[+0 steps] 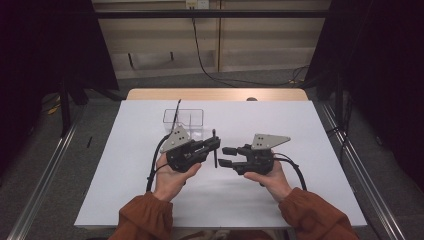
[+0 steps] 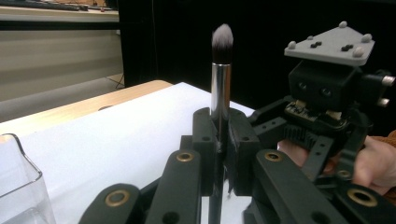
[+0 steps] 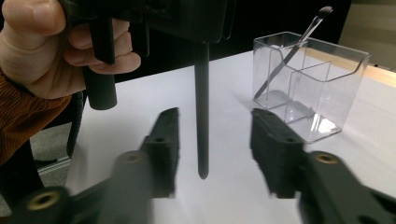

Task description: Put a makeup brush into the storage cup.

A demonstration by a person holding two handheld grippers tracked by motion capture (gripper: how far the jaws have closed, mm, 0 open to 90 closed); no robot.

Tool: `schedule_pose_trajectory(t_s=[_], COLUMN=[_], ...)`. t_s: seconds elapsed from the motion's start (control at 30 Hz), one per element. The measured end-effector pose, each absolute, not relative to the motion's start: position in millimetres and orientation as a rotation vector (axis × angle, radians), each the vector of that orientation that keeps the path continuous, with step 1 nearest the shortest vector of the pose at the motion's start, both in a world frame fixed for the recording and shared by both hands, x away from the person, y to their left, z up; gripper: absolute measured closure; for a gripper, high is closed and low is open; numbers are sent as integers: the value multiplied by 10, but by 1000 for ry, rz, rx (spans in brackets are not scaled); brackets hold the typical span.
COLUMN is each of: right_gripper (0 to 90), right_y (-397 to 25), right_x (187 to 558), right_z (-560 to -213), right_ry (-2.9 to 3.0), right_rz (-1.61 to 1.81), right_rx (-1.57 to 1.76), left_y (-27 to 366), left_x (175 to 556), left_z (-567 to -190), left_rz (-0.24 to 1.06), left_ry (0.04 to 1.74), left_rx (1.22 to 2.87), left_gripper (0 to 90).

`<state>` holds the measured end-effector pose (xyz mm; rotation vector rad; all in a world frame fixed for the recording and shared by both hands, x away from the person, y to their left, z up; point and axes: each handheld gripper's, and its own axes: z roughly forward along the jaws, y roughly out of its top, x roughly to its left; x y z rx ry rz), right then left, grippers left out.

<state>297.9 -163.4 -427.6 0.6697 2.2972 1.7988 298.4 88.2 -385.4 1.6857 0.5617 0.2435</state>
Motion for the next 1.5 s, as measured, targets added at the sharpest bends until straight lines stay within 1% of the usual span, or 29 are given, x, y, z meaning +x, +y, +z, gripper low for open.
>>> schedule_pose_trajectory(t_s=[0.07,0.13,0.2,0.47,0.53,0.6,0.73,1.0,1.5], right_gripper=[388,345,269,137,127,81,52,45,34], right_y=[-1643,-1652,-1652,-1667,-1681,-1701,-1755,-1905,-1994], right_x=[2979,2981,2982,2969,2965,2964,2982,2975,2898], right_z=[-4269,-4270,-4268,-4253,-4245,-4231,-4200,-4165,-4215], right_ry=[2284,2283,2271,2268,2264,2265,2250,2189,2110], right_rz=[1791,1783,1769,1775,1778,1776,1769,1776,1733], right_rx=[678,680,679,701,697,685,701,755,802], left_y=[888,898,909,983,988,987,1002,1073,1332], left_x=[2987,2989,2991,3001,3009,3018,3027,3042,3051], left_z=[-3854,-3854,-3856,-3835,-3836,-3840,-3846,-3839,-3813], left_rz=[244,245,245,263,261,262,268,276,314], left_ry=[561,562,561,576,582,580,585,606,646], left_rx=[1684,1685,1692,1681,1677,1685,1688,1685,1686], left_gripper=[840,841,841,840,840,840,840,840,840])
